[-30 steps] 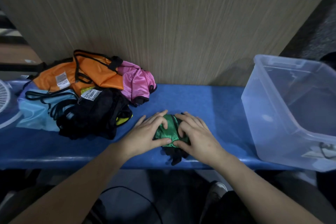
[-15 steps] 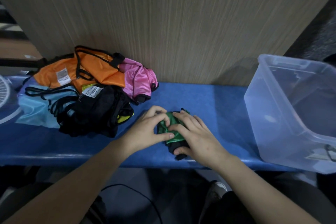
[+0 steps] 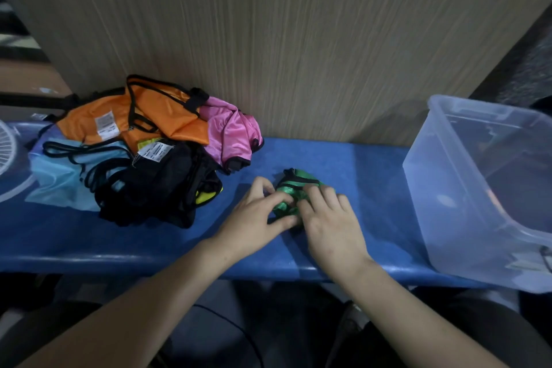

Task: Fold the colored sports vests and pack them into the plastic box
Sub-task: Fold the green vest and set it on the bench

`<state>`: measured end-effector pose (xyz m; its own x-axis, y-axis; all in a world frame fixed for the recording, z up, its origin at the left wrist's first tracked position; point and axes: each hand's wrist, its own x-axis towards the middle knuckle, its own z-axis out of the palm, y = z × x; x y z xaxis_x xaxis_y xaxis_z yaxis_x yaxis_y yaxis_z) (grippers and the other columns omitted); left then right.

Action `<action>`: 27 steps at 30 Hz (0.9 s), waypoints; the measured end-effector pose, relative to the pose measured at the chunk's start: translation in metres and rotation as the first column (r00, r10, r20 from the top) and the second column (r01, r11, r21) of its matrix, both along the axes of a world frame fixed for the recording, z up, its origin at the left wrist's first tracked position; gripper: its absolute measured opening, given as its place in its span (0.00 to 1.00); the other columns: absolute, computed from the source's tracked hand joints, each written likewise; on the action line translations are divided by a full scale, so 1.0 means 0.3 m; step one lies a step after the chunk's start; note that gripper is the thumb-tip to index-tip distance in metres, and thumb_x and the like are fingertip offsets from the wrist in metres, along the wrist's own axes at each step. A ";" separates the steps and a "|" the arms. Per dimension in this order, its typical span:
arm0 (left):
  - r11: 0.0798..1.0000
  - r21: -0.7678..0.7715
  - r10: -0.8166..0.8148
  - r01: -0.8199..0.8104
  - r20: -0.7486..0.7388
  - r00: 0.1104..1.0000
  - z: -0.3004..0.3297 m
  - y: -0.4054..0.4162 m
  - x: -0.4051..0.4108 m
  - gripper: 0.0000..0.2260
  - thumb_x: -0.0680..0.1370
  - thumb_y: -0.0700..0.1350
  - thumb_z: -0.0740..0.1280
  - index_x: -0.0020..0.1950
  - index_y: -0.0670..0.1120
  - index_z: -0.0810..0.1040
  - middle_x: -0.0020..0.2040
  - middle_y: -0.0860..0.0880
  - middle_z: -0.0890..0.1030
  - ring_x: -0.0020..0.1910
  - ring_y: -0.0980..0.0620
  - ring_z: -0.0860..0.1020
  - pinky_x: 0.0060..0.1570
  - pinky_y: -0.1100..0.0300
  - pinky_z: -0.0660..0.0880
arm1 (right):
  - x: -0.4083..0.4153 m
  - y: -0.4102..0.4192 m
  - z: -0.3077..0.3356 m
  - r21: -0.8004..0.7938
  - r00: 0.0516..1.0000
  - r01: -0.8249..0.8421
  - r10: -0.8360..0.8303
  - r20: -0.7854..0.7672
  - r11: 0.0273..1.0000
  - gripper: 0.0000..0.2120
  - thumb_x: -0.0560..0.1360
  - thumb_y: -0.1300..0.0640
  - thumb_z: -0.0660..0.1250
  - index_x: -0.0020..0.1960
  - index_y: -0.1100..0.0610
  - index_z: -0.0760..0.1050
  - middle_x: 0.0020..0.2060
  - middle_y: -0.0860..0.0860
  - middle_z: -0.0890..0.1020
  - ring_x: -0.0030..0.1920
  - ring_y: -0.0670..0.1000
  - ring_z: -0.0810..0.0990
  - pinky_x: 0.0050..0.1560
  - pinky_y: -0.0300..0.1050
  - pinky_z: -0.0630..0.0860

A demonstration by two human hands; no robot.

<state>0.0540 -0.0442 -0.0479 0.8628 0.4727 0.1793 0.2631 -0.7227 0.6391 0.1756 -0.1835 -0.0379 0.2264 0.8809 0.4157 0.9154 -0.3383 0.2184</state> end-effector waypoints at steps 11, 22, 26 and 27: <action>0.971 -0.197 -0.123 0.138 0.088 0.989 0.004 0.014 0.031 0.17 0.79 0.45 0.69 0.67 0.56 0.73 0.60 0.59 0.71 0.58 0.61 0.77 0.62 0.57 0.75 | 0.048 0.017 -0.002 -0.018 0.960 0.196 -0.195 -0.202 0.981 0.23 0.72 0.42 0.70 0.63 0.50 0.73 0.56 0.52 0.74 0.52 0.57 0.74 0.31 0.49 0.77; 0.980 -0.103 -0.172 0.172 0.015 0.985 -0.024 0.028 0.045 0.15 0.80 0.49 0.67 0.66 0.53 0.72 0.66 0.61 0.66 0.64 0.61 0.72 0.65 0.53 0.72 | 0.283 0.082 -0.009 -0.095 0.858 0.397 -0.406 -0.313 0.913 0.19 0.76 0.50 0.65 0.64 0.55 0.70 0.64 0.51 0.72 0.64 0.56 0.71 0.48 0.53 0.78; 0.979 -0.102 -0.176 0.178 0.021 0.984 -0.027 0.040 0.041 0.13 0.80 0.49 0.66 0.65 0.54 0.72 0.65 0.63 0.65 0.63 0.61 0.73 0.64 0.53 0.73 | 0.373 0.111 -0.003 -0.100 0.792 0.436 -0.434 -0.429 0.894 0.23 0.77 0.50 0.63 0.68 0.58 0.66 0.70 0.52 0.67 0.74 0.58 0.63 0.58 0.56 0.76; 0.980 -0.095 -0.174 0.175 0.023 0.985 -0.026 0.045 0.041 0.13 0.80 0.49 0.66 0.65 0.55 0.72 0.65 0.63 0.65 0.63 0.61 0.73 0.63 0.53 0.73 | 0.391 0.118 -0.002 -0.095 0.780 0.434 -0.426 -0.459 0.896 0.23 0.77 0.50 0.64 0.68 0.58 0.65 0.71 0.53 0.67 0.75 0.58 0.61 0.60 0.56 0.75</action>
<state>0.0662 -0.0309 -0.0558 0.9313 0.3307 0.1530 0.1287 -0.6915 0.7108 0.2929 -0.1483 -0.0384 0.7465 0.6406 0.1799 0.6653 -0.7207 -0.1949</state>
